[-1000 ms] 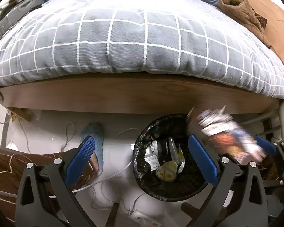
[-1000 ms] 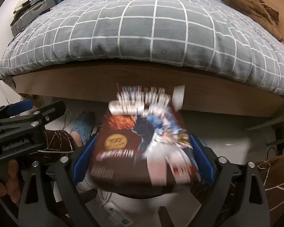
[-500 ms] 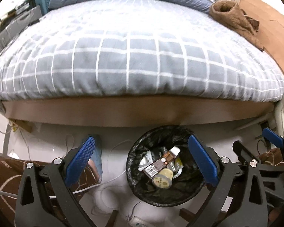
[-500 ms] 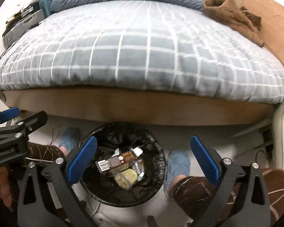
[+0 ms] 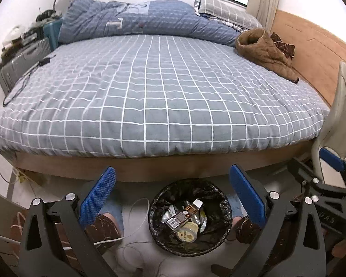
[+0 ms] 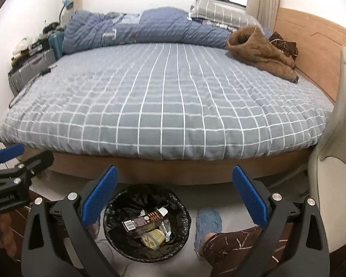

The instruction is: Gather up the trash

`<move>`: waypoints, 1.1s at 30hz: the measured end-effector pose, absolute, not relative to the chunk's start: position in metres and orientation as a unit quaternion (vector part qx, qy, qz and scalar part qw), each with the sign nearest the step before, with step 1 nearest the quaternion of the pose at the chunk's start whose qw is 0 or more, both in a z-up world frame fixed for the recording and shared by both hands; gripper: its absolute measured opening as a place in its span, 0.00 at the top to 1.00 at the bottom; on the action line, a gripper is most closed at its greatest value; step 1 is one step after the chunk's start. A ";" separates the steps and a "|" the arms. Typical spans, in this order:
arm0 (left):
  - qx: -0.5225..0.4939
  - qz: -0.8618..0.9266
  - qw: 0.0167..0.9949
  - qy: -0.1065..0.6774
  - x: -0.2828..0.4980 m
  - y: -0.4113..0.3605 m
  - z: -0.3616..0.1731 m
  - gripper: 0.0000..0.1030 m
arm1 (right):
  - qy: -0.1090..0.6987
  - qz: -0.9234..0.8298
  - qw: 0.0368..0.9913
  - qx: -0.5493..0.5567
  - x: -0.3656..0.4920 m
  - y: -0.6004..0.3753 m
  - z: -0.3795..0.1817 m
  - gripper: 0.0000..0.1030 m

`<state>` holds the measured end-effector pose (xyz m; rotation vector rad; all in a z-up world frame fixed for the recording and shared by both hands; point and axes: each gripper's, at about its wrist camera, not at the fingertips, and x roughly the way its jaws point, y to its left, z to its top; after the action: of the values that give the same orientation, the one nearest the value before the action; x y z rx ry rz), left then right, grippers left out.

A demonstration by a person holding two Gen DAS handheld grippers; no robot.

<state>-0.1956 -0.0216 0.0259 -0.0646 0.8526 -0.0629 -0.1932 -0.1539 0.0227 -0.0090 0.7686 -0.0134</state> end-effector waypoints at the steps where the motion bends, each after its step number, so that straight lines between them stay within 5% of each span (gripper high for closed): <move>1: -0.033 -0.031 0.910 0.413 -0.198 -0.021 0.029 0.06 | 0.372 -0.006 0.928 -0.004 -0.197 -0.154 0.026 0.07; 33: -0.027 -0.032 0.910 0.413 -0.211 -0.023 0.036 0.06 | 0.362 -0.007 0.932 -0.006 -0.212 -0.151 0.042 0.07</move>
<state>-0.2110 -0.0231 0.0358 -0.0565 0.8528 -0.0664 -0.2122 -0.1509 0.0416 -0.0120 0.7416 -0.0136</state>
